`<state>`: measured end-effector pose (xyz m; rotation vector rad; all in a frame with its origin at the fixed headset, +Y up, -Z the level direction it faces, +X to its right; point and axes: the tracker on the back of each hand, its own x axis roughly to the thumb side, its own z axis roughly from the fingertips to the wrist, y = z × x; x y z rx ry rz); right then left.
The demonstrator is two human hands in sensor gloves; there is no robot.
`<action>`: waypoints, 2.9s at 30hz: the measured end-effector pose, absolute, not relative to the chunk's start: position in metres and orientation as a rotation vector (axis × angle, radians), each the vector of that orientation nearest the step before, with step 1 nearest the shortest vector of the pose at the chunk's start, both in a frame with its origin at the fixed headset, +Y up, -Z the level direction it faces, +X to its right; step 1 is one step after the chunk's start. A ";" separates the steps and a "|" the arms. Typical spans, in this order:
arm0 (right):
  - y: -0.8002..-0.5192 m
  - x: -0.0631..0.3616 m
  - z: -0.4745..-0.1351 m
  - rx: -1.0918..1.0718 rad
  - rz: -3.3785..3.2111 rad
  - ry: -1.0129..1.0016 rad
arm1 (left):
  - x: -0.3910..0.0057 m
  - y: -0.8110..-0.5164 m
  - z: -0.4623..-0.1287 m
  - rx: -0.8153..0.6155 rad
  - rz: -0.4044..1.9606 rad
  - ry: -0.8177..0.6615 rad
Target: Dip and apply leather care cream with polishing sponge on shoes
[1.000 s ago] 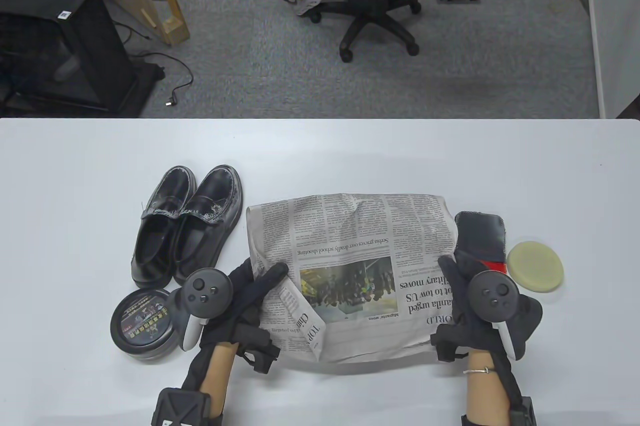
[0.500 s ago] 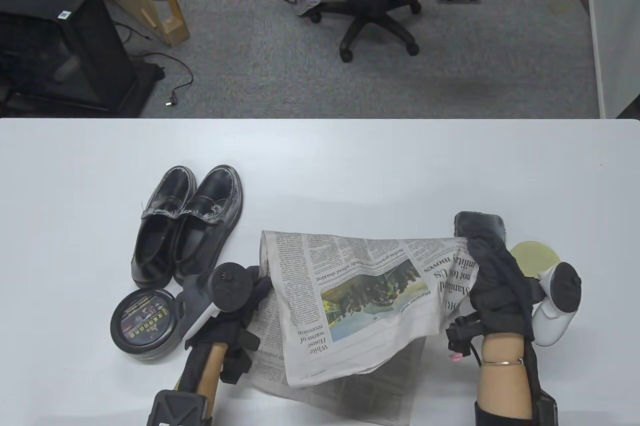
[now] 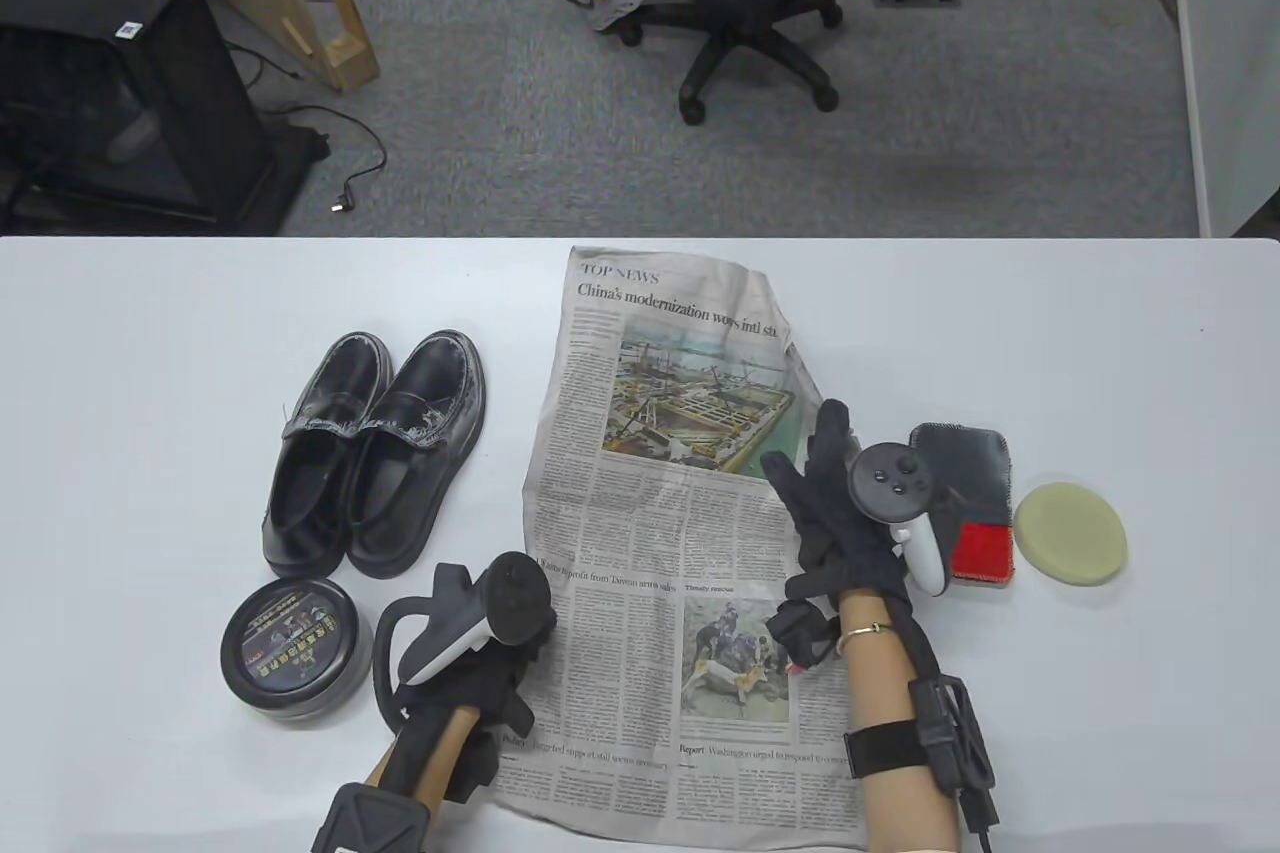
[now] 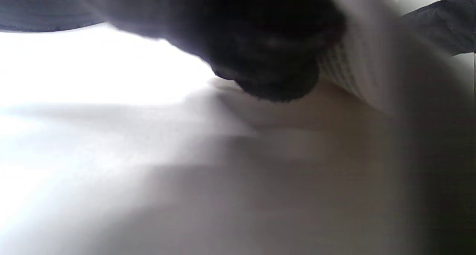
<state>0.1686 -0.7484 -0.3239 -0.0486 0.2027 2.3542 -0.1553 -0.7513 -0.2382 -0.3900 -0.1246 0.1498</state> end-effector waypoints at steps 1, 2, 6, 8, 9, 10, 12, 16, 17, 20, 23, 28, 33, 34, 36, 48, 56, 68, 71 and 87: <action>-0.746 0.164 -0.322 -0.012 2.443 0.216 | -0.155 -0.753 -0.238 -0.392 0.138 -0.120; -0.744 0.161 -0.318 0.027 2.507 0.225 | -0.155 -0.755 -0.238 -0.391 0.132 -0.112; -0.736 0.143 -0.282 0.374 2.817 0.437 | -0.156 -0.754 -0.239 -0.350 0.105 -0.073; -0.741 0.137 -0.257 0.532 2.936 0.601 | -0.158 -0.748 -0.238 -0.339 0.060 -0.066; -0.743 0.135 -0.251 0.564 2.960 0.639 | -0.158 -0.744 -0.237 -0.332 0.038 -0.066; -0.747 0.134 -0.244 0.600 2.990 0.685 | -0.159 -0.739 -0.236 -0.309 0.002 -0.060; -0.757 0.130 -0.231 0.660 3.047 0.752 | -0.162 -0.722 -0.234 -0.193 -0.048 -0.032; -0.773 0.127 -0.220 0.707 3.082 0.747 | -0.172 -0.696 -0.242 0.026 -0.062 0.081; -0.773 0.127 -0.219 0.720 3.111 0.717 | -0.176 -0.693 -0.249 0.038 -0.106 0.118; -0.773 0.127 -0.218 0.714 3.087 0.735 | -0.185 -0.695 -0.273 -0.035 -0.221 0.218; -0.774 0.128 -0.217 0.718 3.083 0.709 | -0.195 -0.708 -0.294 -0.158 -0.252 0.306; -0.770 0.132 -0.218 0.704 3.049 0.691 | -0.204 -0.722 -0.310 -0.195 -0.310 0.403; -0.757 0.144 -0.219 0.639 3.058 0.548 | -0.209 -0.721 -0.312 -0.116 -0.321 0.433; -0.754 0.147 -0.219 0.621 3.060 0.502 | -0.211 -0.718 -0.309 -0.074 -0.318 0.426; -0.748 0.155 -0.220 0.581 3.052 0.436 | -0.213 -0.710 -0.301 -0.001 -0.307 0.405; -0.732 0.206 -0.231 0.282 3.058 0.201 | -0.172 -0.683 -0.259 0.341 -0.057 -0.036; -0.741 0.245 -0.243 0.024 3.058 0.208 | -0.116 -0.713 -0.255 0.271 -0.096 -0.315; -0.772 0.268 -0.275 -0.263 3.208 0.543 | -0.098 -0.728 -0.256 0.154 -0.185 -0.383; -0.773 0.267 -0.278 -0.312 3.288 0.406 | -0.098 -0.713 -0.248 0.267 -0.161 -0.375; -0.720 0.138 -0.281 0.448 2.770 -0.038 | -0.095 -0.740 -0.292 -0.041 -0.165 -0.273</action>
